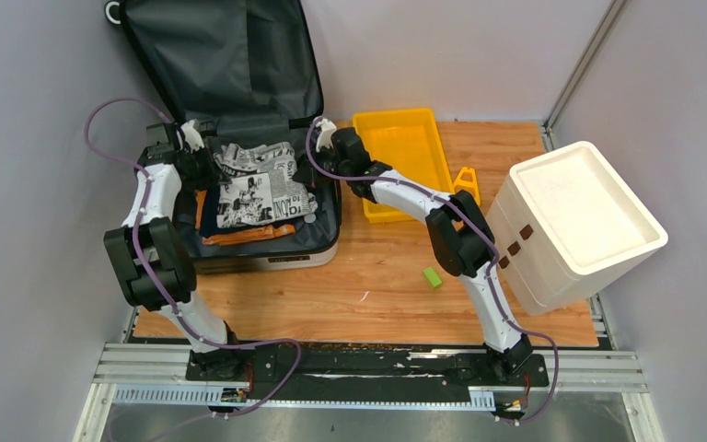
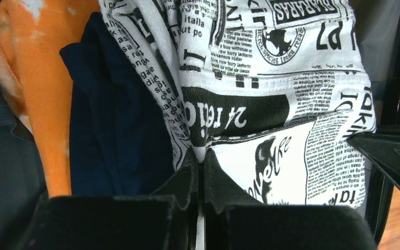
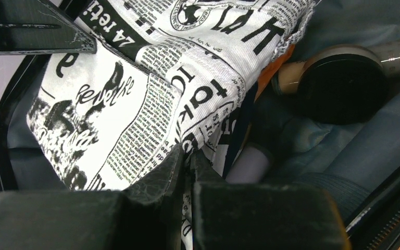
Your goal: Open, take out, and arrange the luggage
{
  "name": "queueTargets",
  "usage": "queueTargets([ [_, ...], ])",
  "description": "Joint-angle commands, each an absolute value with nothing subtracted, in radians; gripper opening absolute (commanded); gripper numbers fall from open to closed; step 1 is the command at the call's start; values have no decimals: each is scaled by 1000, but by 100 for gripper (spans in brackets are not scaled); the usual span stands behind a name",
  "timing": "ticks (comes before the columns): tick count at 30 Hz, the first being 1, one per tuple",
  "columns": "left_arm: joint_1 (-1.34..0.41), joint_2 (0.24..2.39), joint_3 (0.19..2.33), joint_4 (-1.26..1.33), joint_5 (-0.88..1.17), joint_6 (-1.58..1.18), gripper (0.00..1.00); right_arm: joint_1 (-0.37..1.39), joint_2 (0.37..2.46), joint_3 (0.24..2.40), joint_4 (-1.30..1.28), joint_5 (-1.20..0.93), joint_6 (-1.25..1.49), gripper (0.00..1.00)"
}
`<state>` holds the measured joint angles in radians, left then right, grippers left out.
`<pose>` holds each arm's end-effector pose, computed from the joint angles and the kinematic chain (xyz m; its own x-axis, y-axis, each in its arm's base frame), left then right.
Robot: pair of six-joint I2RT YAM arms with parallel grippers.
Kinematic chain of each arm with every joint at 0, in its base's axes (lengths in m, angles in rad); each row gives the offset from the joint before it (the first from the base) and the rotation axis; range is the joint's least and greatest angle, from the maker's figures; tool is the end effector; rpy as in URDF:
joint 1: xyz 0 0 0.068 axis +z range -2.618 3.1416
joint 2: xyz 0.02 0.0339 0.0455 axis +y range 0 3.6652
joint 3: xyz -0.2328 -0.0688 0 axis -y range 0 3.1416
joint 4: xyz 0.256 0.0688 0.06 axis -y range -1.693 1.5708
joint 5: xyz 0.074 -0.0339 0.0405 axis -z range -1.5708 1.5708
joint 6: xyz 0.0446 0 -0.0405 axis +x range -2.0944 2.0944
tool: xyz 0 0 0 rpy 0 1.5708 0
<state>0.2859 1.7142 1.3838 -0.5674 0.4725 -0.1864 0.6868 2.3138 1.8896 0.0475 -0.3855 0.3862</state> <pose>0.3758 0.0893 0.2287 -0.7411 -0.3899 -0.5466 -0.1183 0.8772 -0.4652 0.4091 0.3571 0.1918 -0.5867 -0.0297 -0.8093 -0.6876 0.5462 0.4784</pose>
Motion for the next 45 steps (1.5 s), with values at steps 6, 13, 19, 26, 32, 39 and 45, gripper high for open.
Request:
queueTargets([
  [6,250,1605,1493,-624,354,-216,0,667,2238,1926,97,-348,332,0],
  [13,238,1597,1546,-641,343,-225,0,667,2202,1916,108,-336,317,0],
  [19,227,1569,1548,-651,338,-214,0,667,2162,1907,118,-324,294,0],
  [26,185,1499,1551,-614,359,-246,0,665,2076,1859,136,-308,246,0],
  [32,135,1469,1592,-604,358,-284,0,650,1977,1807,146,-309,210,0],
  [39,21,1446,1566,-446,353,-383,0,590,1838,1690,144,-282,134,0],
  [45,-180,1527,1536,-222,301,-459,0,493,1702,1537,145,-258,63,0],
])
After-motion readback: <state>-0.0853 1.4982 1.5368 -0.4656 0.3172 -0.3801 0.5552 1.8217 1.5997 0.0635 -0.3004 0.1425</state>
